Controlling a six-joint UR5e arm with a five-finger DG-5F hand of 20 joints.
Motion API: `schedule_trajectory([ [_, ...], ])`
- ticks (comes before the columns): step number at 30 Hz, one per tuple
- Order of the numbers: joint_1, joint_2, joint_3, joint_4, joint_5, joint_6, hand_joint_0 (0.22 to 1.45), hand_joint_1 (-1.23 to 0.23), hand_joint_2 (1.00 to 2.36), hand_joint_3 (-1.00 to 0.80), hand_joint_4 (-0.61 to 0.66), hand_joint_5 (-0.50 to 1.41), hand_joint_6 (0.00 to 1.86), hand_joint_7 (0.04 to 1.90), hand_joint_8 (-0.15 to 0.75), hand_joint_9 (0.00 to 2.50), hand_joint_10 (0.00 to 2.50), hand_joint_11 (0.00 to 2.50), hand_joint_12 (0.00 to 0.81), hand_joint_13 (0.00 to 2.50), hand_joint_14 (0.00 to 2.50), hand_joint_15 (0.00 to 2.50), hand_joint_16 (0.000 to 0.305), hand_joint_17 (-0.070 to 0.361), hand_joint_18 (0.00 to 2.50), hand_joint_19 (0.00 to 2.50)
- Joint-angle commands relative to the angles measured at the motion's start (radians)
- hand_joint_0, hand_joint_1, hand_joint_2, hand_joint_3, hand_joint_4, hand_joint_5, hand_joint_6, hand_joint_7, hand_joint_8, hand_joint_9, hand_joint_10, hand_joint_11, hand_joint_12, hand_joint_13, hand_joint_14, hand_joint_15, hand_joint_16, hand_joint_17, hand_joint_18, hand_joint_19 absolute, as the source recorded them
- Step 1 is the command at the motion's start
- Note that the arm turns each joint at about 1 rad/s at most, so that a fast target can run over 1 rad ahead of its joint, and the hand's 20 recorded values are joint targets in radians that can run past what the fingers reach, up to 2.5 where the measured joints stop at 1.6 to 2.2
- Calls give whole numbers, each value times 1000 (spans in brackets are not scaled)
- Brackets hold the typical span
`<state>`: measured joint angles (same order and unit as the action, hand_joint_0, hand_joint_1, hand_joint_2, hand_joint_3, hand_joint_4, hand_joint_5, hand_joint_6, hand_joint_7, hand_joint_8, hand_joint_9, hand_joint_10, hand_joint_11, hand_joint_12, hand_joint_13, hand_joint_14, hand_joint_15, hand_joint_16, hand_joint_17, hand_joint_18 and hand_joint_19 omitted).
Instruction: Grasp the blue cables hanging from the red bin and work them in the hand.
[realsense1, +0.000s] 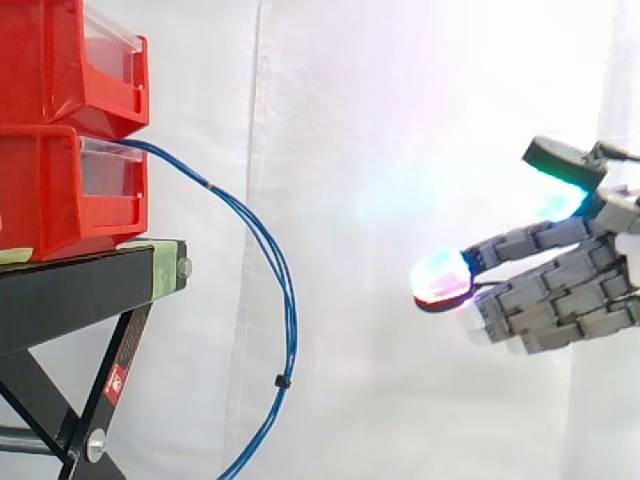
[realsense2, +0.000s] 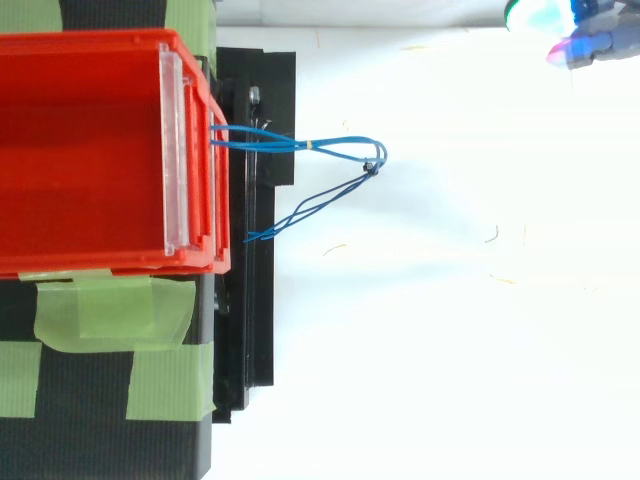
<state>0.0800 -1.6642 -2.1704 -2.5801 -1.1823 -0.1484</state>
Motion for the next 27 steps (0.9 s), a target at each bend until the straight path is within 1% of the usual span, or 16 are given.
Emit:
schedule_trajectory([
  [1, 20, -106, -3, 229, 21, 36, 703, -557, 1000, -1000, 178, -85, 6, 691, 277, 568, 5, 255, 324, 297, 4, 145, 52, 117, 0, 0],
  [3, 27, -132, -2, 268, 23, 58, 705, -558, 1000, -1000, 180, -76, 6, 693, 275, 579, 8, 274, 325, 309, 5, 144, 53, 118, 16, 0],
  [4, 38, -167, 0, 325, 26, 87, 705, -558, 1000, -1000, 180, -76, 5, 694, 275, 581, 6, 275, 325, 311, 5, 145, 53, 119, 18, 0],
  [7, 53, -195, 14, 367, 39, 101, 706, -558, 1000, -1000, 180, -73, 5, 695, 277, 591, 7, 298, 327, 323, 5, 148, 53, 119, 24, 0],
  [10, 66, -195, 32, 368, 72, 96, 708, -558, 1000, -1000, 182, -62, 5, 701, 284, 619, 7, 317, 327, 338, 4, 158, 52, 118, 40, 0],
  [12, 80, -195, 52, 353, 132, 72, 708, -558, 1000, -1000, 186, -53, 5, 704, 284, 631, 10, 339, 331, 354, 5, 165, 53, 119, 51, 0],
  [14, 87, -197, 52, 353, 153, 61, 709, -558, 1000, -1000, 187, -52, 6, 704, 286, 645, 8, 355, 331, 360, 5, 169, 53, 119, 66, 0],
  [15, 98, -195, 52, 353, 168, 53, 708, -559, 1000, -1000, 189, -51, 5, 705, 286, 650, 8, 360, 332, 364, 5, 170, 52, 118, 74, 4],
  [16, 98, -195, 52, 353, 168, 53, 708, -559, 1000, -1000, 189, -50, 5, 706, 287, 652, 10, 360, 332, 364, 5, 173, 52, 118, 74, 0],
  [17, 109, -195, 52, 353, 174, 47, 709, -558, 1000, -1000, 189, -51, 5, 708, 286, 653, 8, 360, 333, 364, 5, 173, 52, 118, 73, 0],
  [19, 119, -197, 52, 354, 181, 36, 707, -559, 1000, -1000, 182, -54, 5, 707, 279, 580, 7, 338, 332, 318, 5, 168, 53, 119, 26, 0],
  [21, 133, -198, 60, 359, 201, 12, 679, -534, 1000, -1000, 150, -109, 5, 688, 239, 323, 2, 153, 328, 122, 3, 131, 56, 127, 0, 0],
  [22, 136, -203, 63, 359, 208, 3, 679, -534, 1000, -1000, 150, -112, 5, 684, 230, 287, 1, 124, 326, 106, 3, 126, 57, 127, 0, 0],
  [24, 146, -238, 86, 364, 237, -14, 664, -522, 1000, -1000, 115, -180, 4, 639, 202, 125, 0, 0, 330, 45, 2, 108, 58, 132, 0, 0],
  [25, 149, -278, 107, 370, 247, -7, 660, -502, 1000, -1000, 94, -220, 3, 642, 192, 79, 1, 0, 326, 5, 3, 126, 59, 132, 0, 0],
  [27, 152, -295, 115, 374, 247, -2, 648, -492, 1000, -1000, 65, -273, 3, 609, 169, 27, 0, 0, 324, 0, 3, 111, 61, 138, 0, 0],
])
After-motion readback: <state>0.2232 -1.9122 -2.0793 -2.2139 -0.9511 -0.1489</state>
